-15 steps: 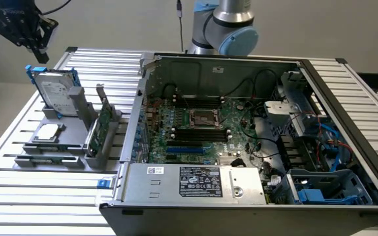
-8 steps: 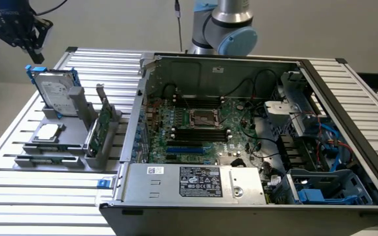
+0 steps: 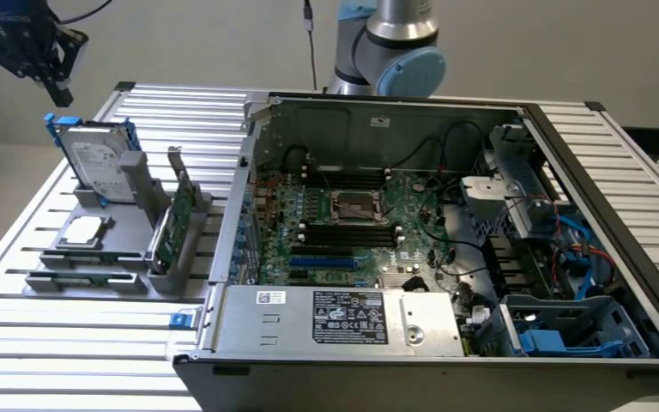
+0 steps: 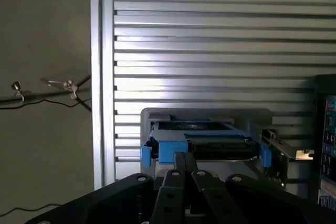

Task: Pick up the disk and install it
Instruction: 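Reach for the disk, then pick up the disk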

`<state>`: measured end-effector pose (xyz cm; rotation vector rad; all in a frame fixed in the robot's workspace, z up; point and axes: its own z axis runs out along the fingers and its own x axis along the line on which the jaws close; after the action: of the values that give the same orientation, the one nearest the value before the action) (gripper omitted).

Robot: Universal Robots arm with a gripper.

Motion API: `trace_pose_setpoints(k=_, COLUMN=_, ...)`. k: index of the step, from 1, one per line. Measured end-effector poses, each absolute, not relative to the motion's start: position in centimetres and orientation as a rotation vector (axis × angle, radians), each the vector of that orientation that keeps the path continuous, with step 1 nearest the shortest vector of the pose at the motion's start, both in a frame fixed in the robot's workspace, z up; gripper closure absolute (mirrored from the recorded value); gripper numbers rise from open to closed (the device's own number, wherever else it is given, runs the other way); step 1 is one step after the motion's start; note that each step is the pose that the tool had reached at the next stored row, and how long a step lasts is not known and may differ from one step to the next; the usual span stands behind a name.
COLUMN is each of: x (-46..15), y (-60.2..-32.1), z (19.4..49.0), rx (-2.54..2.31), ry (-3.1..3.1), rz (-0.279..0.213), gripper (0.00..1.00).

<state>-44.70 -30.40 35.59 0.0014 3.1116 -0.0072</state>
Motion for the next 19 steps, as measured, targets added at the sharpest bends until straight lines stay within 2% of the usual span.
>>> trace_pose_setpoints(k=19, x=-44.69, y=-30.26, z=35.58, rx=-0.021, ry=3.114, rz=-0.007, gripper=0.89)
